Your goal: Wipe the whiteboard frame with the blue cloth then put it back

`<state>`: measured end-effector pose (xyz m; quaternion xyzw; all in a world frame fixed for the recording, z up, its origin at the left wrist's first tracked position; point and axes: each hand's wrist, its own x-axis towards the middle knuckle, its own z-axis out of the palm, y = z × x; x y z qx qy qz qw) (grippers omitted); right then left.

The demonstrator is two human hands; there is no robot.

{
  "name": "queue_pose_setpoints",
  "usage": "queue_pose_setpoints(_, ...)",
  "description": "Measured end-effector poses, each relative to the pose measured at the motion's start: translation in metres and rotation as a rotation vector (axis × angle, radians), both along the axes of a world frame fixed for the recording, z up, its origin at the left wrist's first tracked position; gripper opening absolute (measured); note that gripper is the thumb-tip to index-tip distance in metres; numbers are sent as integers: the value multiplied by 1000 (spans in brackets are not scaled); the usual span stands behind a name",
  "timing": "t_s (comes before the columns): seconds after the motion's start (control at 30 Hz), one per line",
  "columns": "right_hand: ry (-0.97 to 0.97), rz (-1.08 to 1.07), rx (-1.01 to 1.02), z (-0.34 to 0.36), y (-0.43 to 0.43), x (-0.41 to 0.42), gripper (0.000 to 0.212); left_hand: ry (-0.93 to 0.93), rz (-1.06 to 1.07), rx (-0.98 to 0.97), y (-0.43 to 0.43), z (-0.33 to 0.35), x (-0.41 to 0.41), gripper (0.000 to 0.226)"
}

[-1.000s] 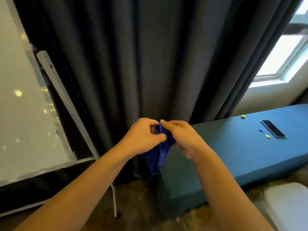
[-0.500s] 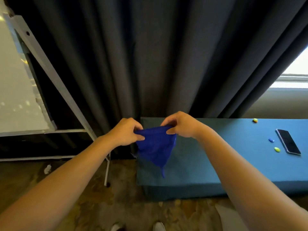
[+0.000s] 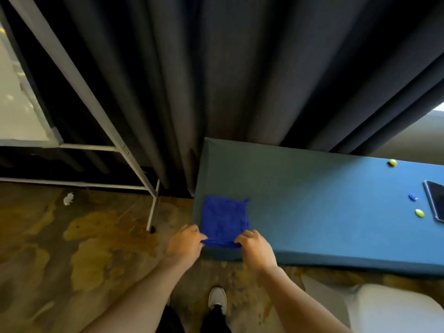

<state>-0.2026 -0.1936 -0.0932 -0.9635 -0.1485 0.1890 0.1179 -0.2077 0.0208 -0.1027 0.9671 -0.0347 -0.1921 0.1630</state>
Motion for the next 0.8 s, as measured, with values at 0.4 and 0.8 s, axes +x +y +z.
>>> queue_pose_setpoints(0.4, 158, -620, 426, 15, -7, 84, 39, 346, 742, -556, 6, 7, 88, 18)
queue_pose_setpoints(0.8, 291, -353, 27, -24, 13, 49, 51, 58, 644, -76, -20, -28, 63, 43)
